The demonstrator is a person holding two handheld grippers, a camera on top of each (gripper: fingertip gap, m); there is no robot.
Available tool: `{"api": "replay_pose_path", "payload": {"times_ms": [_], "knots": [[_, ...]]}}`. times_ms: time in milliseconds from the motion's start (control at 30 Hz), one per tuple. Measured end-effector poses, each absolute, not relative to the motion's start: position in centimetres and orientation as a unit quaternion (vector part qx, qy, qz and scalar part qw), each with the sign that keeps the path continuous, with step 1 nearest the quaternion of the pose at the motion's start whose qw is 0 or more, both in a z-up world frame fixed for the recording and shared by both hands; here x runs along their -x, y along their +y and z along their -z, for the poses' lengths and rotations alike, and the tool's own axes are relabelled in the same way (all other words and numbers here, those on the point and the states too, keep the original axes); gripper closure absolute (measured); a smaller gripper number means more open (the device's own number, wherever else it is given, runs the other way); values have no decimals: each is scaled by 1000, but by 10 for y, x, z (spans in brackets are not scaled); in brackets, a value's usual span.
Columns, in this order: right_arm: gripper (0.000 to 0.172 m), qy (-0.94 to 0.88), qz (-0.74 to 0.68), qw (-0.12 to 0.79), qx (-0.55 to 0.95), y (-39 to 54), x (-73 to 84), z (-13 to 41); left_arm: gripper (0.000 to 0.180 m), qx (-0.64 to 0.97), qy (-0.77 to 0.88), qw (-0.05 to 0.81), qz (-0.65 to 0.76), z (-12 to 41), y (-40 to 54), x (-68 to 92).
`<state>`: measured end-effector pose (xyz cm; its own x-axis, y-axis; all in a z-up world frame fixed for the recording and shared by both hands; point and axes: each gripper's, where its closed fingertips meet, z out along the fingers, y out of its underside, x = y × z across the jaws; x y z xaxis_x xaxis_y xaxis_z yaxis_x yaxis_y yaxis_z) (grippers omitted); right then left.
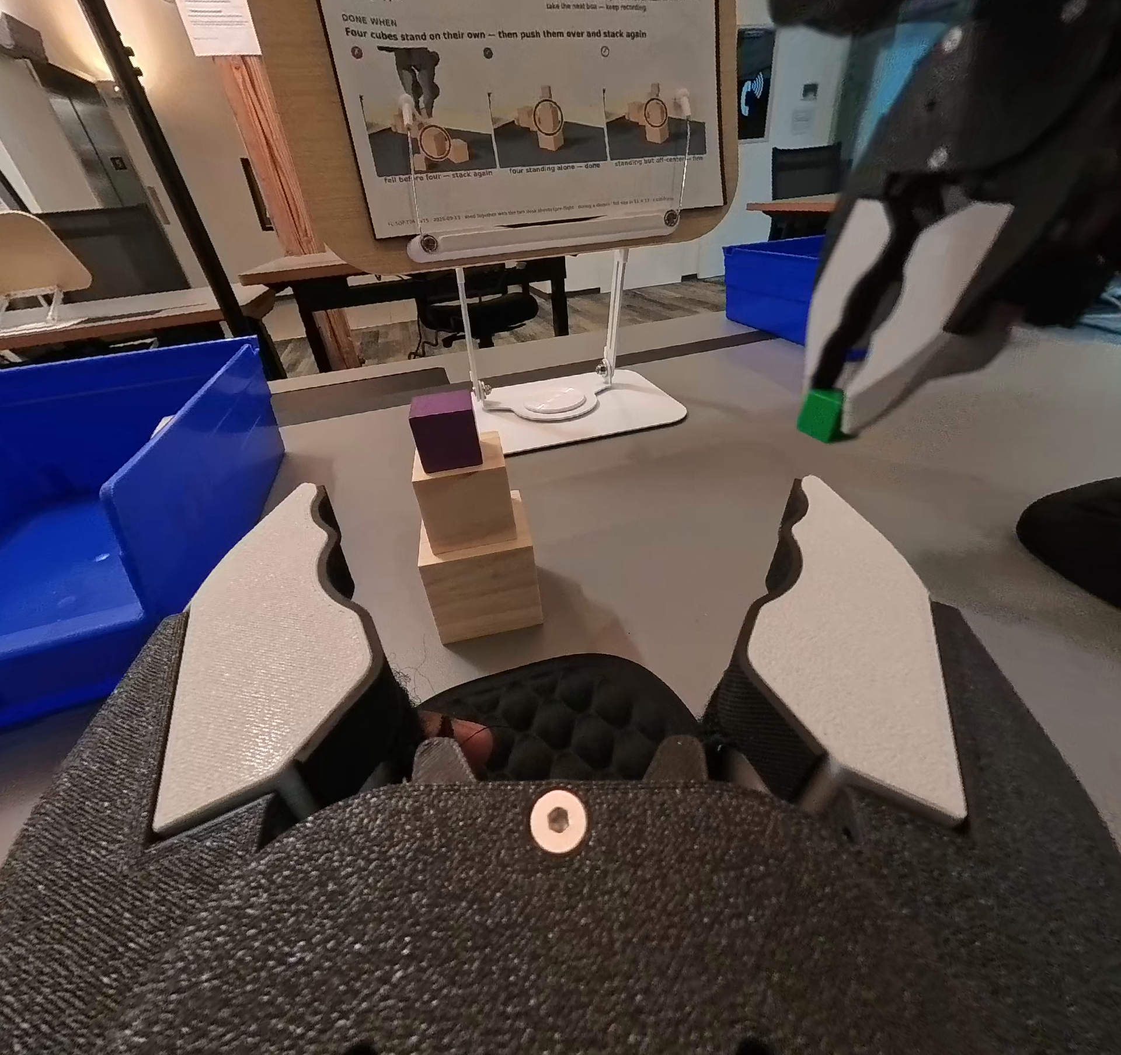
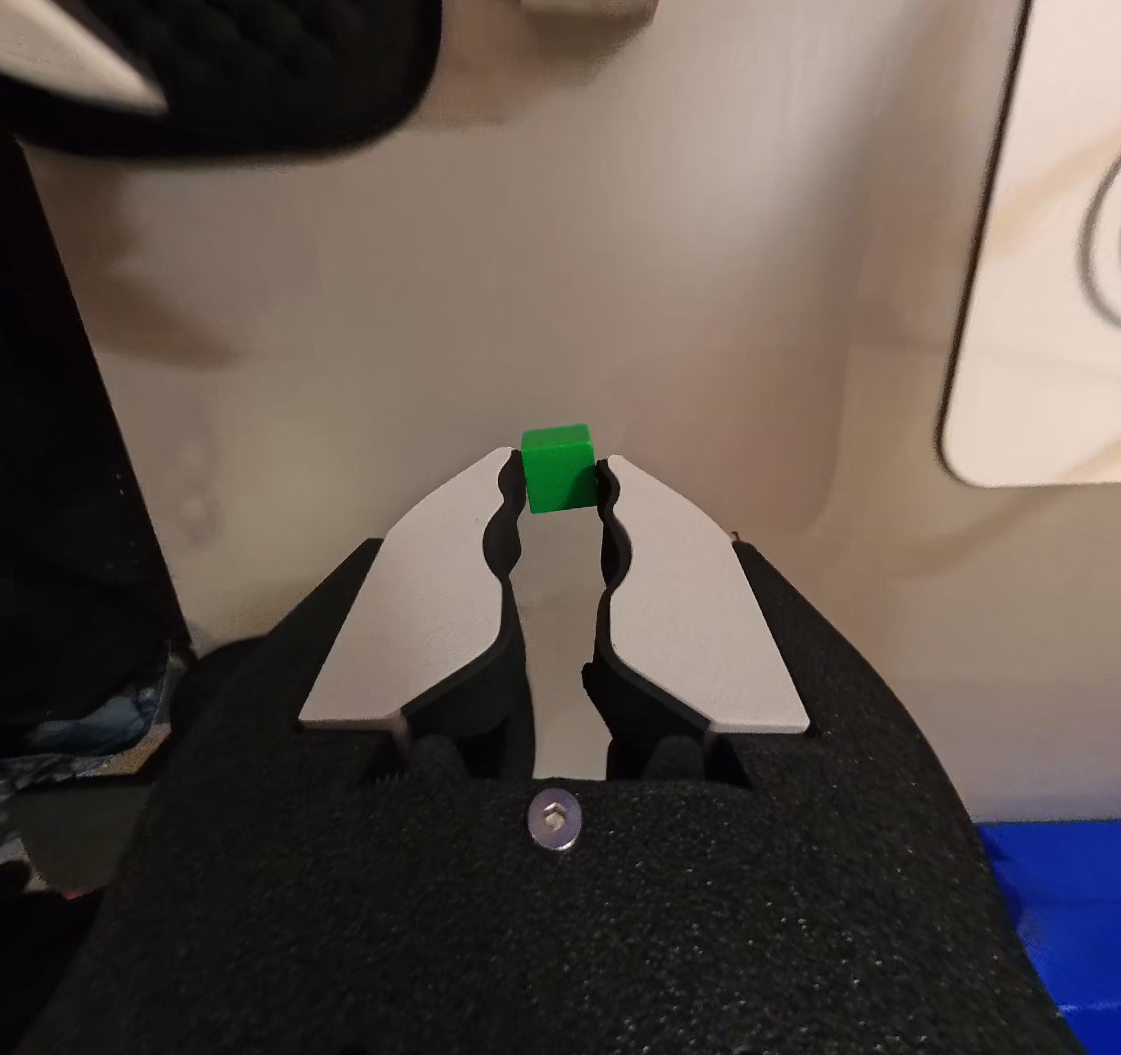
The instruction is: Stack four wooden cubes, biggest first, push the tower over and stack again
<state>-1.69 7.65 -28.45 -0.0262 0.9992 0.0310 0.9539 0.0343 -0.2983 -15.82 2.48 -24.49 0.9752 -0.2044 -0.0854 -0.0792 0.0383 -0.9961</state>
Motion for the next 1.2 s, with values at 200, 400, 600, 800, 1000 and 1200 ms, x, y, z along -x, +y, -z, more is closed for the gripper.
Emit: {"api": "replay_pose_path", "payload": {"times_ms": [200,400,600,800,1000,1200], "knots": [[150,-715,-99,143,677,85,74,244,46,692,101,714,47,245,25,159],[150,-714,-106,142,678,90,116,222,46,692,98,714,50,245,25,159],[150,-714,-116,138,677,94,148,213,46,691,97,714,52,244,25,160],[150,-721,-125,128,670,94,175,212,46,691,96,714,53,244,25,160],[150,-738,-106,102,659,83,189,224,46,691,96,714,54,244,24,160],[150,-735,-86,97,666,80,195,232,46,690,95,715,55,244,24,160]]}}
